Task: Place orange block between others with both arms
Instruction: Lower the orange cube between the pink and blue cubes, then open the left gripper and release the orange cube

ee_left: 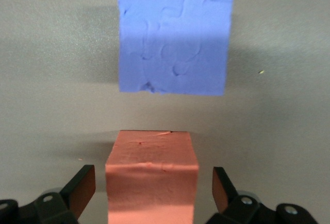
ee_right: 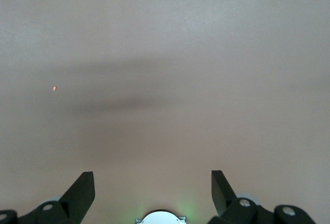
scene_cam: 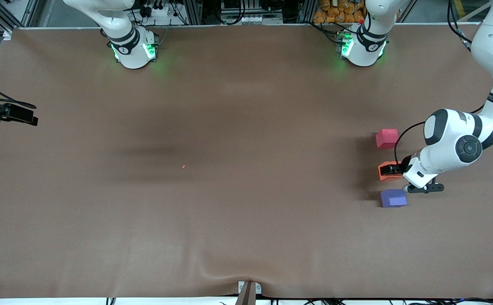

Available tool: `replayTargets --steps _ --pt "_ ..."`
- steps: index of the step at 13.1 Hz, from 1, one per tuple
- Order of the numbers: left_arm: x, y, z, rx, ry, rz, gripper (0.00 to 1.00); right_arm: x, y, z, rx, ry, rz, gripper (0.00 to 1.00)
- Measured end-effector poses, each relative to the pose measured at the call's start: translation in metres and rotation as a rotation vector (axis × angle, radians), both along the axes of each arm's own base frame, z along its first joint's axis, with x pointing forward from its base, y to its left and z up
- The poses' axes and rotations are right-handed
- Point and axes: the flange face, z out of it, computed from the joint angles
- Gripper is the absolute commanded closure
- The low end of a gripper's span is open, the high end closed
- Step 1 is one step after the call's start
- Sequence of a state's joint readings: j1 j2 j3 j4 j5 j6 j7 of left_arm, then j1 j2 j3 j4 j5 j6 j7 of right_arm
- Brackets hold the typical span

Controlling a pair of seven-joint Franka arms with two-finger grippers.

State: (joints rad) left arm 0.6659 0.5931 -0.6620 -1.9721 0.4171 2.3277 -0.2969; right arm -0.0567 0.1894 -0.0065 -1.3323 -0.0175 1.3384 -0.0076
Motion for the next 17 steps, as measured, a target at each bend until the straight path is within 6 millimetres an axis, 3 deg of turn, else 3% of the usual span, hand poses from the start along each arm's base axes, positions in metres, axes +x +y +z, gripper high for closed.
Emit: replayTargets --steps 2,7,11,13,17 --pt "0.007 -0.013 0.023 0.022 0.022 -0.003 0.0 0.0 0.0 0.0 0.0 0.0 0.0 0.0" --pt "0.034 -0.04 0.106 0.064 0.048 -0.031 0.0 0.0 -0.001 0.0 0.0 0.0 -0.002 0.0" --pt "0.045 -0.069 0.176 0.066 0.054 -0.069 0.0 0.0 -0.001 0.0 0.0 0.0 -0.002 0.0" --pt "0.045 -0.078 0.193 0.064 0.052 -0.081 0.0 0.0 -0.001 0.0 0.0 0.0 -0.001 0.0" --pt "0.044 -0.093 0.205 0.051 0.033 -0.105 0.0 0.0 0.0 0.0 0.0 0.0 0.0 0.0"
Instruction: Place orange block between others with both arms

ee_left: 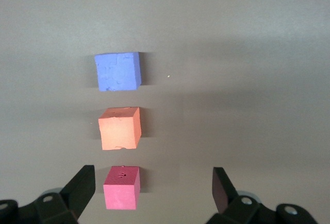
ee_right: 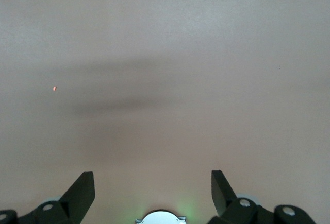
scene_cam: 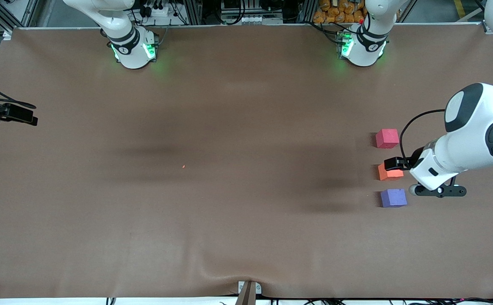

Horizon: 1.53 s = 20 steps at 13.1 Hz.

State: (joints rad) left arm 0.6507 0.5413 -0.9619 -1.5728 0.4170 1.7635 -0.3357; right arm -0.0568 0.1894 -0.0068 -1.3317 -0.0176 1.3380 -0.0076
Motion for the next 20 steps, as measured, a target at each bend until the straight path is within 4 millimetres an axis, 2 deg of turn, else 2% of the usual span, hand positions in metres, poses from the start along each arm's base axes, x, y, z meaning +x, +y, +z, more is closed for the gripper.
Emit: replayTargets --steps 5,10,14,17,20 --pt "0.007 -0.007 0.03 -0.021 -0.056 -0.003 0.0 0.0 0.0 0.0 0.0 0.0 0.0 0.0" --pt "-0.002 -0.032 0.051 -0.031 -0.056 -0.046 0.0 0.0 0.001 0.0 0.0 0.0 0.001 0.0" --pt "-0.004 -0.029 0.067 -0.014 -0.074 -0.038 0.0 0.0 0.001 0.0 0.0 0.0 0.002 0.0" --pt "-0.012 -0.049 0.075 0.04 -0.062 -0.061 0.0 0.0 0.001 0.0 0.0 0.001 0.002 0.0" --pt "-0.009 -0.071 0.081 0.089 -0.057 -0.048 0.0 -0.002 0.0 0.003 0.0 0.002 0.0 0.0"
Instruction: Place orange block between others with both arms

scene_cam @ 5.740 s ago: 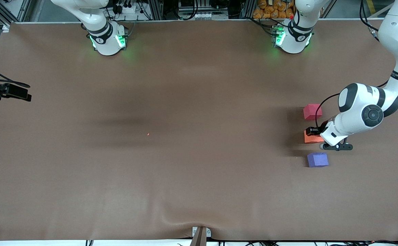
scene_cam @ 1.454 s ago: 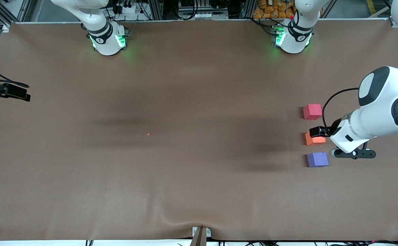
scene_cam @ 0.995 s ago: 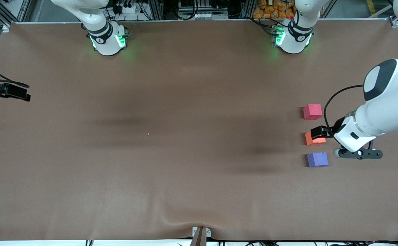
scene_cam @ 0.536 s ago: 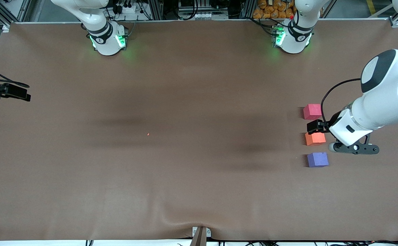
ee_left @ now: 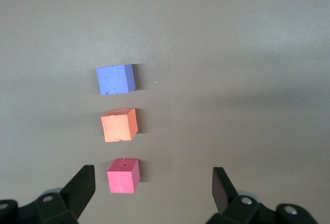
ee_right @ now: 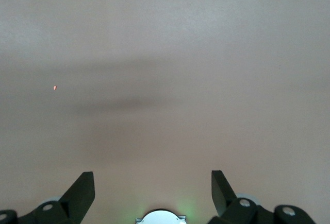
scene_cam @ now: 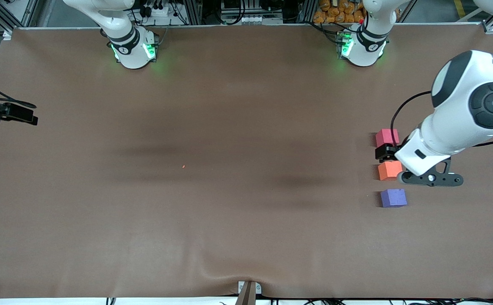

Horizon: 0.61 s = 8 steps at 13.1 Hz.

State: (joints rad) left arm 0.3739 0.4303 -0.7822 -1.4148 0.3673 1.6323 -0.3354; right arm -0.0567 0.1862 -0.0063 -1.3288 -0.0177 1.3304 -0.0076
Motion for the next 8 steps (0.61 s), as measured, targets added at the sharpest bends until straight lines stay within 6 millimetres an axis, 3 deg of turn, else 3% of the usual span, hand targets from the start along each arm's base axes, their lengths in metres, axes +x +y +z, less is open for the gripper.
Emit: replayTargets --steps 3,8 --pt "0.002 0.008 0.006 0.012 0.005 0.025 0.0 -0.002 0.0 0.002 0.0 0.006 -0.001 0.0" --pt "0.004 0.069 0.03 -0.041 0.001 0.031 0.0 -0.003 -0.001 0.002 -0.001 0.009 -0.002 0.0"
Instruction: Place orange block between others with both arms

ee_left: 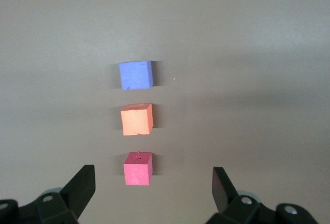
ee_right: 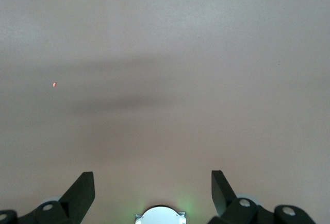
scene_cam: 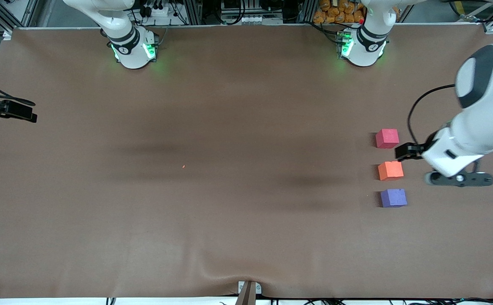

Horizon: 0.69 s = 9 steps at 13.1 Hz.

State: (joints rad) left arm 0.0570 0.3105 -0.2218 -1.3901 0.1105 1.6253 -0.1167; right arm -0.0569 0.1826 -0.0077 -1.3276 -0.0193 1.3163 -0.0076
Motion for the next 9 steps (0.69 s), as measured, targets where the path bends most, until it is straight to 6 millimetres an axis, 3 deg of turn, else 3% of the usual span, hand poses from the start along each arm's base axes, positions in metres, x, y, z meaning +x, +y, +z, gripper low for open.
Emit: replayTargets --steps 3,9 --pt "-0.007 0.017 0.022 0.018 -0.031 -0.004 0.0 0.0 0.0 0.0 0.0 0.0 -0.001 0.0" --pt "-0.045 0.005 0.035 0.037 -0.028 -0.026 0.0 0.0 0.0 0.0 0.0 0.001 0.0 0.0"
